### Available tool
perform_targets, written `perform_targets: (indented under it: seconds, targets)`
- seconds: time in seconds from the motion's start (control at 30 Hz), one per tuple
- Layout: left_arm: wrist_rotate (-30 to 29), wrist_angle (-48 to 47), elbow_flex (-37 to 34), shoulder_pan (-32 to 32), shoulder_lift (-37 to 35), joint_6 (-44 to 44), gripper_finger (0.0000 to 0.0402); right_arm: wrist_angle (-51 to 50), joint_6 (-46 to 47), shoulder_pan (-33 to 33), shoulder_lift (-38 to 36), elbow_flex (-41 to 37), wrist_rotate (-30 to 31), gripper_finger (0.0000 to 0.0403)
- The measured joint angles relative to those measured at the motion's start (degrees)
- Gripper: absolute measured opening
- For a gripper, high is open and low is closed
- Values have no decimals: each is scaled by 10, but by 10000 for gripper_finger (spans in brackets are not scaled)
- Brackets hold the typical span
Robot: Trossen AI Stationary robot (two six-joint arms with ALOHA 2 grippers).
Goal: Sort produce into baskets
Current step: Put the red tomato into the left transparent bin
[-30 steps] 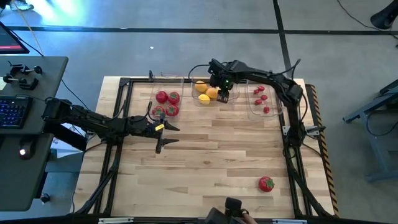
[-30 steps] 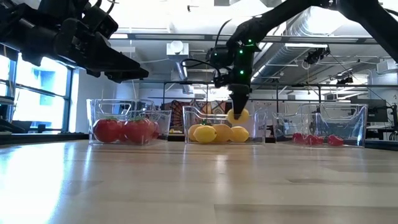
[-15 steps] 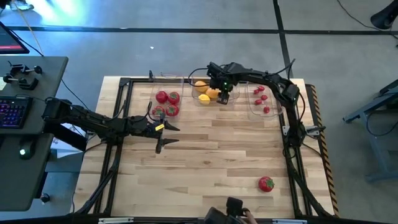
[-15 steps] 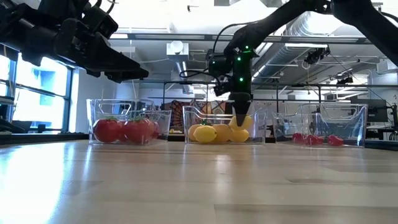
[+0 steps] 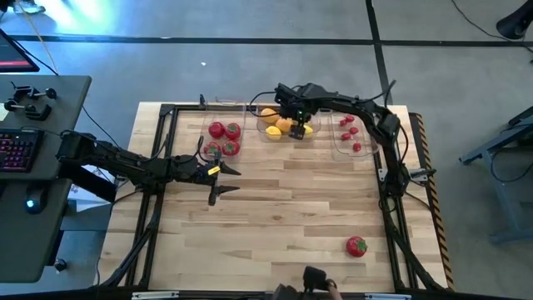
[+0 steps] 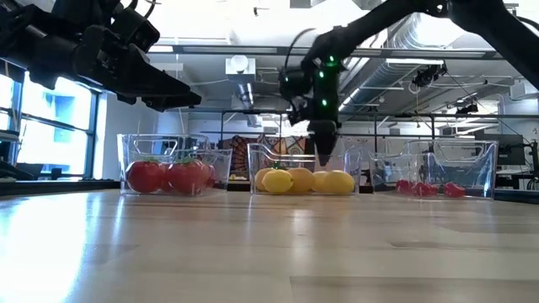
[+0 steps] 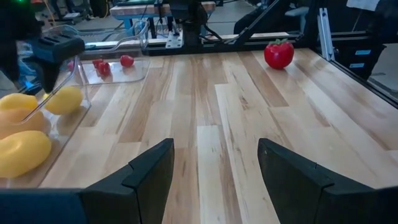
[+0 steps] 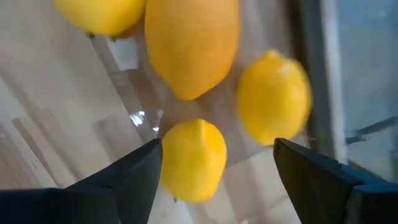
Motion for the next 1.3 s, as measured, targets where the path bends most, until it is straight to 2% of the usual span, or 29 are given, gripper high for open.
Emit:
perform_targets:
  seconds: [0.17, 0.23, 0.33, 0.47, 0.53, 0.6, 0.77, 0.93, 1.1, 1.3]
  targets:
    - [0, 0, 0, 0, 0, 3, 217, -74, 23, 27, -5, 94, 70, 275]
    - [0, 0, 0, 0, 0, 3, 217, -91, 32, 39, -7, 129, 68, 252]
    - [0, -1, 0, 0, 0, -4, 217, -82, 34, 59, -26, 136, 46, 196]
    - [0, -16, 0, -4, 0, -8, 217, 1, 37, 79, -90, 64, -9, 94]
    - [0, -17, 0, -10, 0, -8, 217, 53, 41, 88, -133, 4, -11, 37]
    - [-2, -16, 0, -13, 0, -8, 217, 98, 53, 100, -179, -65, -10, 11]
    - [-17, -16, 0, -17, 0, -6, 217, 189, 133, 154, -301, -234, -7, 20]
    - [-32, -10, 0, -16, 0, 4, 217, 197, 244, 257, -407, -343, 33, 4]
    - [-46, -7, 0, -16, 0, 5, 217, 161, 388, 392, -474, -398, 37, 2]
    - [-47, -4, 0, -16, 0, 6, 217, 110, 570, 558, -483, -414, 49, 0]
